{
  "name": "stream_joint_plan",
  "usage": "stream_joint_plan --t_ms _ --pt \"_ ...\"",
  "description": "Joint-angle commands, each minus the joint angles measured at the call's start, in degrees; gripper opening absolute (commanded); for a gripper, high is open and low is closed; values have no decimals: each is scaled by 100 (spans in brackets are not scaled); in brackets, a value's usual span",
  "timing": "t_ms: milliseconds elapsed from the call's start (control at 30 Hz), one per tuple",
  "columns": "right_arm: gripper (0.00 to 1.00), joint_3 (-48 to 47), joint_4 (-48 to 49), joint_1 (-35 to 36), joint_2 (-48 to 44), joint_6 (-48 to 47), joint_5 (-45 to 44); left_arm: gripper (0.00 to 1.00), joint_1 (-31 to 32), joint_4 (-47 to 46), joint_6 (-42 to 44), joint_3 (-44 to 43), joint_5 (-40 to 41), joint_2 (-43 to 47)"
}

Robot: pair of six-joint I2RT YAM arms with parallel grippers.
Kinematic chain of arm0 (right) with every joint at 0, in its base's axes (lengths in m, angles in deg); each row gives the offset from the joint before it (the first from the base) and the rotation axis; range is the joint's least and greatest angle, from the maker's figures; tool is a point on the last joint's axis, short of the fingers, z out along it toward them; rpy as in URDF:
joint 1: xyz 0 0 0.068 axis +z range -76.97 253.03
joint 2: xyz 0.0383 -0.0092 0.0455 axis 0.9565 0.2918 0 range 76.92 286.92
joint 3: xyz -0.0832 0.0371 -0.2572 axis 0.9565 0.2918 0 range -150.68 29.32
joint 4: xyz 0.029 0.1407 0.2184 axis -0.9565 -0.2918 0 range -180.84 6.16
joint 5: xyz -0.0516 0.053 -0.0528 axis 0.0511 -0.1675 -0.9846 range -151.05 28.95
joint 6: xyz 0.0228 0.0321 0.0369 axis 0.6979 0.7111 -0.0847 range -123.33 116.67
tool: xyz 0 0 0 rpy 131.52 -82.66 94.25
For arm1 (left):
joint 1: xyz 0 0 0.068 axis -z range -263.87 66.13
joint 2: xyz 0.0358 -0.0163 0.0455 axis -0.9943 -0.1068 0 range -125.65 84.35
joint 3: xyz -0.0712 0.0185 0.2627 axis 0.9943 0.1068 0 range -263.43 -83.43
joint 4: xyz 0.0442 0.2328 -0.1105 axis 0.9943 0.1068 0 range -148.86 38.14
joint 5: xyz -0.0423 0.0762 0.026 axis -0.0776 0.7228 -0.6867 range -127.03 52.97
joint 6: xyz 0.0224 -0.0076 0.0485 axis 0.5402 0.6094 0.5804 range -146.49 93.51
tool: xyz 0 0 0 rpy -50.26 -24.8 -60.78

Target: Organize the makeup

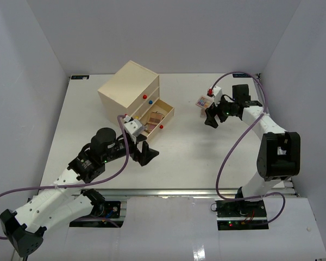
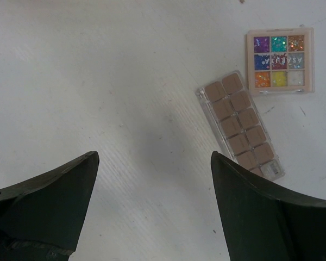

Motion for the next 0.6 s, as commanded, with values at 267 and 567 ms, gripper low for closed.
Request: stream_joint_plan --t_ms 267,567 --pt "90 -1105 -881 -199 840 -1245 -960 98 -429 -151 26 190 -74 283" --pt "90 -1623 -1127 -436 1341 -1262 -883 98 -523 -191 -32 233 -120 172"
